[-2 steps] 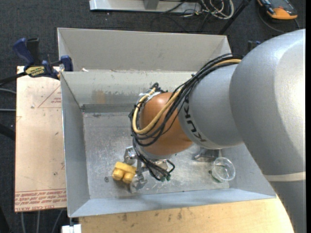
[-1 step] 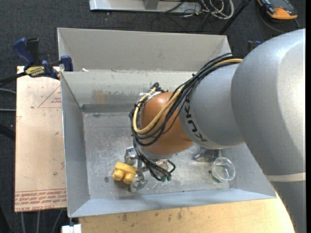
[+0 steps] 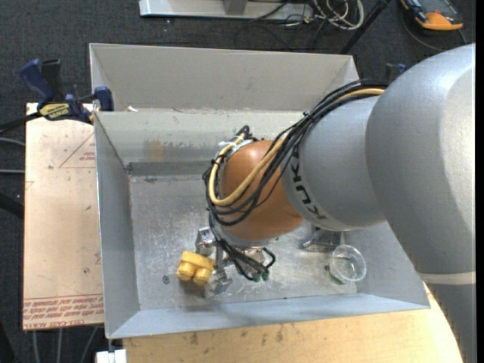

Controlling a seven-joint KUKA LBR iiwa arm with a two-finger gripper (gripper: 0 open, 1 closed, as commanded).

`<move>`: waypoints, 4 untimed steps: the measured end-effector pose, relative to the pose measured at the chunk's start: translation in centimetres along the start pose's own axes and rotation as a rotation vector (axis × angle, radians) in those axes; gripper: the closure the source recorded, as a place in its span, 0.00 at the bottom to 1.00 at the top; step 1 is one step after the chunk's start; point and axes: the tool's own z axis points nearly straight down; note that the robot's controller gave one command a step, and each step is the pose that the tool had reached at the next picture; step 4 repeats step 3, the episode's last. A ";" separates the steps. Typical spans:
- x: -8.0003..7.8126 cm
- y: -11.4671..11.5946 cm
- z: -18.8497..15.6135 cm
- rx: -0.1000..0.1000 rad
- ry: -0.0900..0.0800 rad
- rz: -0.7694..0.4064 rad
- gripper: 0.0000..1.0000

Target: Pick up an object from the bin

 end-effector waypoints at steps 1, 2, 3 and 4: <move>0.1 0.0 -1.7 0.001 0.006 0.001 1.00; 0.1 0.0 -4.1 0.001 0.006 0.001 1.00; 0.0 0.0 -6.1 0.001 -0.003 0.001 1.00; 0.0 0.0 -6.1 0.001 -0.003 0.001 1.00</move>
Offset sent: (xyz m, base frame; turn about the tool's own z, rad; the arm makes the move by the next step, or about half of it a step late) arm 0.0001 0.0000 0.0870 0.0000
